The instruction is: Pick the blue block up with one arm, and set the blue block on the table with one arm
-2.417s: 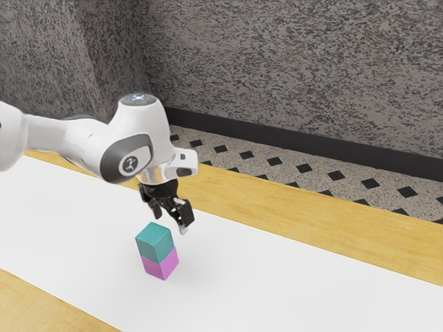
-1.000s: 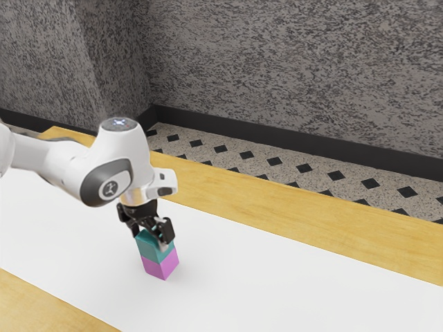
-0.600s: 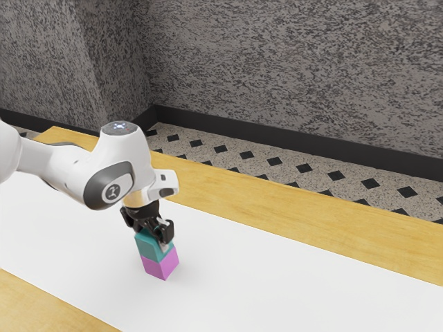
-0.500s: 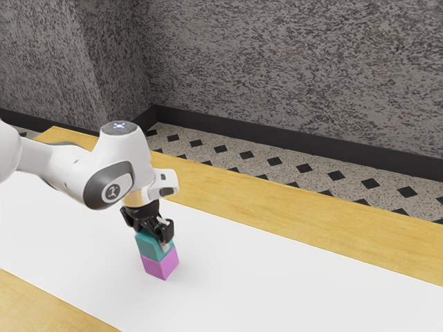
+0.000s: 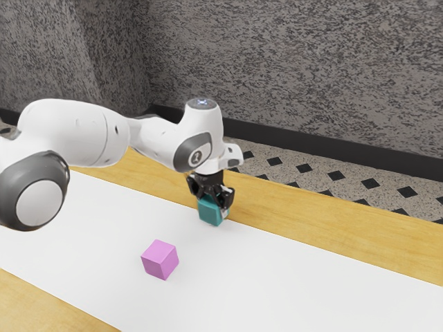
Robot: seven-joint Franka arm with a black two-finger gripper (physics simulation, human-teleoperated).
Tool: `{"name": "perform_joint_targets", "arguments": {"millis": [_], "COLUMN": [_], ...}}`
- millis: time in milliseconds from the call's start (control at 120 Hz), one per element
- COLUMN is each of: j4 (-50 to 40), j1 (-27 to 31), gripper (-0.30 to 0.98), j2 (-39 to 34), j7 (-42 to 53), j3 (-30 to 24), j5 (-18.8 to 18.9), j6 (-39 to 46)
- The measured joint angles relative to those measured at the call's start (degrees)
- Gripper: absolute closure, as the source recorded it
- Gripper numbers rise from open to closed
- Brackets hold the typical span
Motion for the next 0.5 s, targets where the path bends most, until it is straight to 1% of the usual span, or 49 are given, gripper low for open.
{"name": "perform_joint_targets", "arguments": {"millis": [42,217,250,308,358,433,500], "j4": [0.1,0.12,-0.21,-1.54,-2.45,-3.06,-3.19], "j1": [-0.08,-0.48,-0.47,-0.35,-0.36,-0.75,-1.05], "gripper": [0.28,0.15,0.13,0.1,0.09,0.07,0.06], "j2": [0.15,-0.08,-2.09,-8.81,-12.27,-15.05,-16.07], "j7": [0.4,2.08,2.34,2.76,3.09,3.54,3.89], "j3": [0.0,0.06,0.07,0.13,0.12,0.07,0.08], "j5": [-0.39,-1.42,-1.47,-1.38,-1.3,-1.35,-1.4], "j6": [-0.46,-1.67,-1.84,-2.25,-2.53,-3.44,-4.36]}}
